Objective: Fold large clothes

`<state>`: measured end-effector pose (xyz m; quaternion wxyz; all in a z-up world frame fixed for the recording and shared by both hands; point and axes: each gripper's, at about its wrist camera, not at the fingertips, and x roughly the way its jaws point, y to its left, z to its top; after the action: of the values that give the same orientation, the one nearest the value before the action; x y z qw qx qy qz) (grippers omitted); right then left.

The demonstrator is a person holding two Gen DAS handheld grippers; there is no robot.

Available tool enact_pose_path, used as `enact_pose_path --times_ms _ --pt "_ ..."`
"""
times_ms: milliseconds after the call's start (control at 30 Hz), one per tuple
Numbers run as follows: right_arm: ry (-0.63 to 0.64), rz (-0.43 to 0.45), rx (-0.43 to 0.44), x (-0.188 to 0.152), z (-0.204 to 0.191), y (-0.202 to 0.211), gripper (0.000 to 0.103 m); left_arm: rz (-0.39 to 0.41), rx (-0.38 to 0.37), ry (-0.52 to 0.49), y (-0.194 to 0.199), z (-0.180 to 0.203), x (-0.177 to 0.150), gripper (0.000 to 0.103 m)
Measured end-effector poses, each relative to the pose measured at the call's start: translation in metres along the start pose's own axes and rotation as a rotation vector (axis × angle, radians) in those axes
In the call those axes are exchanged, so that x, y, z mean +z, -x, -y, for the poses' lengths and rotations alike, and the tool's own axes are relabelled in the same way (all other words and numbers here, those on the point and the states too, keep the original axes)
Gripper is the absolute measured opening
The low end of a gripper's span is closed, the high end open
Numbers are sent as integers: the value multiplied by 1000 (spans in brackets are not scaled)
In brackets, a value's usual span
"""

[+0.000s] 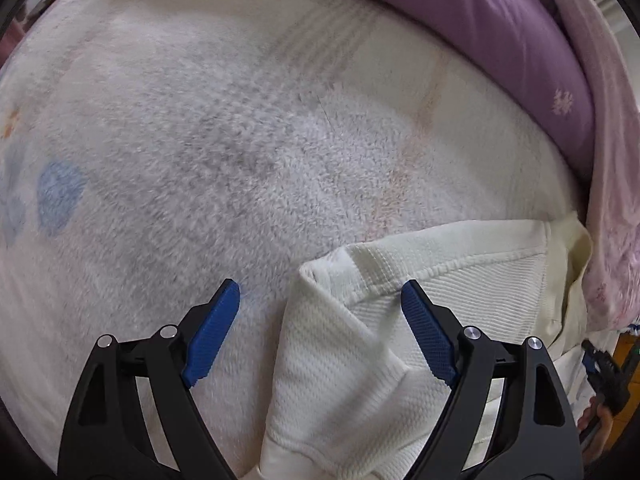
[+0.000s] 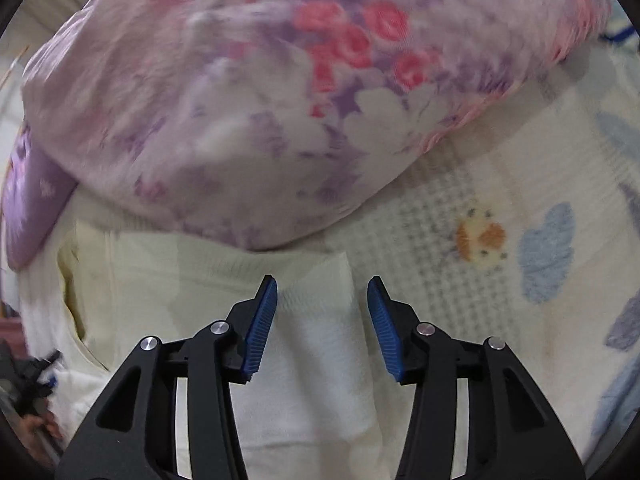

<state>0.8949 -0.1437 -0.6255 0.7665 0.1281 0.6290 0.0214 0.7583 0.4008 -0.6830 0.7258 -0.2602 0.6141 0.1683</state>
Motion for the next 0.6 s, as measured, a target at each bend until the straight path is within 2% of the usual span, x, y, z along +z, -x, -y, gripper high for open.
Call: enact_pose_path --times_ms 67,233,300,333,433,533,600 --pt "-43 -24 20 7 6 -10 45 17 17 -18 -2 5 4 84" --pt "-101 -49 59 14 15 -20 47 -1 42 -55 -13 14 9 86" --pt "-79 -50 51 15 14 -20 44 -2 45 -60 -13 18 9 85" --pt "-73 -48 49 15 16 -19 39 -1 48 -66 -13 21 9 84" --pt "-78 -56 76 13 17 -18 32 -4 55 -87 -10 24 9 79" --pt "-76 -61 95 2 15 -17 24 -5 36 -83 -8 20 -2 67" --pt "-77 -66 111 -3 15 -18 18 -6 39 -123 -7 27 -9 52"
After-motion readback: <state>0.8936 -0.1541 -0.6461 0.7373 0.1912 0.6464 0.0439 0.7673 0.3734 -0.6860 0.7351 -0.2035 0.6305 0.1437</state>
